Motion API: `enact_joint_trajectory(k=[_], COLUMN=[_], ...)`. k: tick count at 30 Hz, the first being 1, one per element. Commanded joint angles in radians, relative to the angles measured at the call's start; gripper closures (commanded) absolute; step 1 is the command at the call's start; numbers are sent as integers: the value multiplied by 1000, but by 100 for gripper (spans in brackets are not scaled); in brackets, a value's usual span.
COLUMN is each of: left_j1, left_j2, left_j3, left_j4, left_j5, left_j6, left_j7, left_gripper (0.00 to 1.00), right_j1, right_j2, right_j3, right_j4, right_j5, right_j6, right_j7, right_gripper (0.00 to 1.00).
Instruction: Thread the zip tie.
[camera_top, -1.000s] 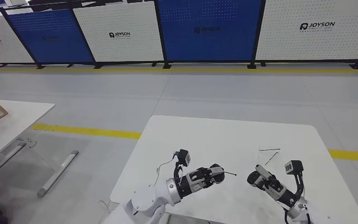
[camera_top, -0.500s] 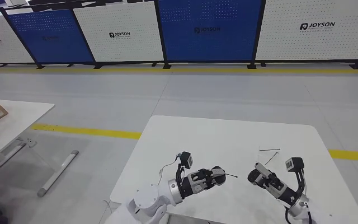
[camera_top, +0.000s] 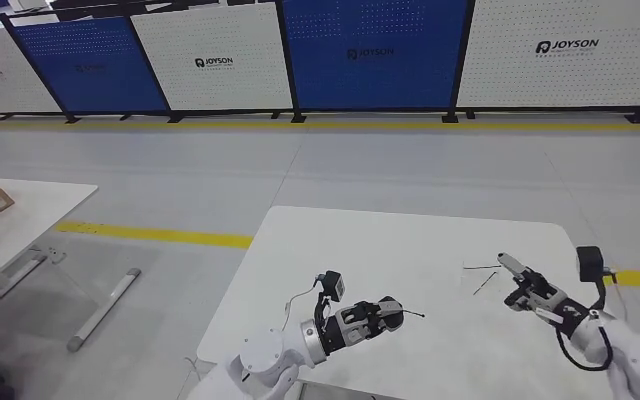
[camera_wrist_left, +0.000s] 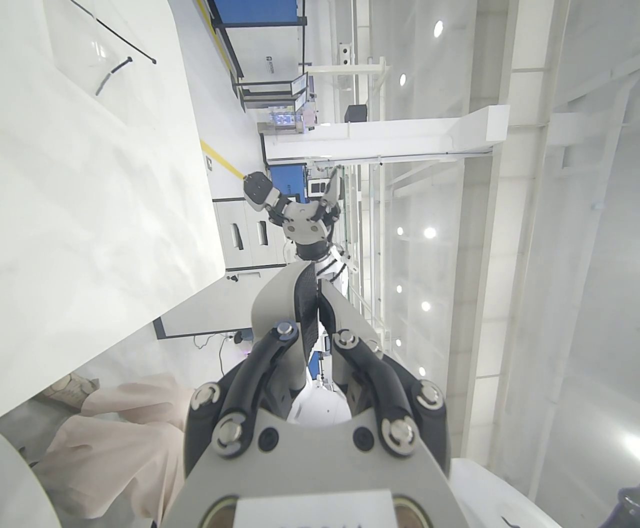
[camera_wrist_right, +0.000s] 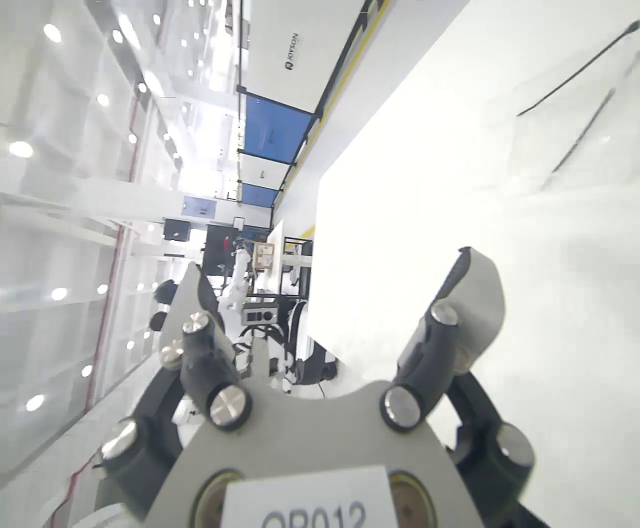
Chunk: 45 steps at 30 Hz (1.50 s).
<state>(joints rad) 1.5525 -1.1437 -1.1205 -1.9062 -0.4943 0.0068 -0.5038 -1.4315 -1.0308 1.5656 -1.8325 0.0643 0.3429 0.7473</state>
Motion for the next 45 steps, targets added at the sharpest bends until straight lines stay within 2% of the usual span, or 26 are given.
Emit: enact_joint_trajectory(k=[1, 10, 13, 16, 18, 20, 23, 27, 31, 39, 42, 45], left_j1=[0, 0, 0, 0, 0, 0, 0, 0, 0, 0, 0, 0], left_j2=[0, 0, 0, 0, 0, 0, 0, 0, 0, 0, 0, 0], left_j3=[0, 0, 0, 0, 0, 0, 0, 0, 0, 0, 0, 0], left_j4=[0, 0, 0, 0, 0, 0, 0, 0, 0, 0, 0, 0], left_j5=[0, 0, 0, 0, 0, 0, 0, 0, 0, 0, 0, 0], left_j6=[0, 0, 0, 0, 0, 0, 0, 0, 0, 0, 0, 0], left_j7=[0, 0, 0, 0, 0, 0, 0, 0, 0, 0, 0, 0], left_gripper=[100, 100, 100, 100, 100, 100, 100, 100, 100, 100, 100, 100], right_j1=[-1, -1, 10, 82, 165, 257, 346, 465, 540, 540, 526, 544], right_j2=[0, 0, 2, 14, 23, 27, 26, 13, -1, -1, -1, -2], right_j3=[1, 1, -12, -10, -20, -43, -97, -186, -256, -256, -262, -285], right_j4=[2, 2, 9, 81, 162, 241, 318, 466, 559, 559, 556, 573], right_j5=[1, 1, -31, -52, -70, -94, -141, -183, -228, -228, -222, -229], right_j6=[-3, -3, -3, -3, -3, -3, -3, -3, -3, -3, -25, -45], right_j7=[1, 1, 7, 153, 261, 327, 380, 424, 453, 453, 438, 464], right_gripper=[0, 0, 0, 0, 0, 0, 0, 0, 0, 0, 0, 0])
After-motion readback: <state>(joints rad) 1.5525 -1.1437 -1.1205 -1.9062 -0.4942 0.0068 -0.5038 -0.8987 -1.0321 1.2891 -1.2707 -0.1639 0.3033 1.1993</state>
